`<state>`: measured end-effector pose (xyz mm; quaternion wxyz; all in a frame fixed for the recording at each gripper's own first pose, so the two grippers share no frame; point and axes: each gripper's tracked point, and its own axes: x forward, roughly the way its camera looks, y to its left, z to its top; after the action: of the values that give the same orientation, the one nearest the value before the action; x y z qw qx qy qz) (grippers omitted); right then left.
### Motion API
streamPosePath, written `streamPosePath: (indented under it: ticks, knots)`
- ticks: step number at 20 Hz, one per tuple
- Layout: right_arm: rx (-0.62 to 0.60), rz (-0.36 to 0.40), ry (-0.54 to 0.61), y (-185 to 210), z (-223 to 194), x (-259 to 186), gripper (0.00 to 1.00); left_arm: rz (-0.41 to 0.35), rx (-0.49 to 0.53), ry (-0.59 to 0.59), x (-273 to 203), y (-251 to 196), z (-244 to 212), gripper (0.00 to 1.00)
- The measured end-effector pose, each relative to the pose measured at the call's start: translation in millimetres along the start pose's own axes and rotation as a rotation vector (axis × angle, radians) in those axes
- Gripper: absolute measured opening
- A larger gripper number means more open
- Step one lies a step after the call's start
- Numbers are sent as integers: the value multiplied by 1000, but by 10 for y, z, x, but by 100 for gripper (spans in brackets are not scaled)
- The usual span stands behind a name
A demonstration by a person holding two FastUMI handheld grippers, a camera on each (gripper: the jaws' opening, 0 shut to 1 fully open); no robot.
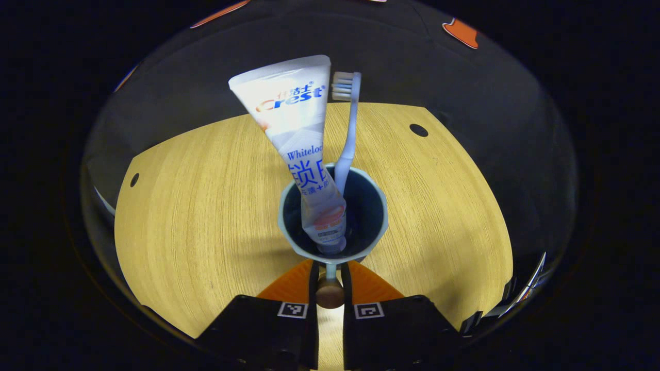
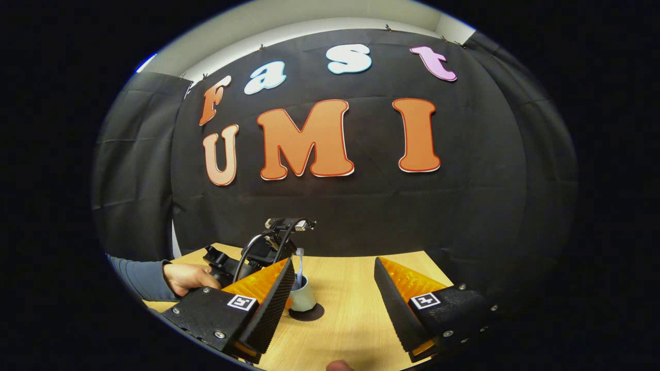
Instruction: Put the toothbrush and toothpaste on the desktop into the cup, then pick up the cup and place it on the coaster on the desktop.
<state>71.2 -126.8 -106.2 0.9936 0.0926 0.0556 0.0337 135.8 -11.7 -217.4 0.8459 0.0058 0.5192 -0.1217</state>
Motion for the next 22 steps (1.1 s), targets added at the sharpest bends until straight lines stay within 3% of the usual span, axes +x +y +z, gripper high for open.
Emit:
streamPosePath:
  ticks: [7,15,19,22]
  knots:
    - [16,-16,35,-148,-178,-22,93,1,17,81,-66,26,-62,18]
    - [29,-19,49,-118,-238,-122,93,-15,39,45,-82,15,-54,22]
    - [16,-42,42,-88,-187,-157,93,-33,55,9,-250,84,-173,39]
    - [19,-56,27,-23,-111,-196,93,-60,75,-50,-513,124,-227,66]
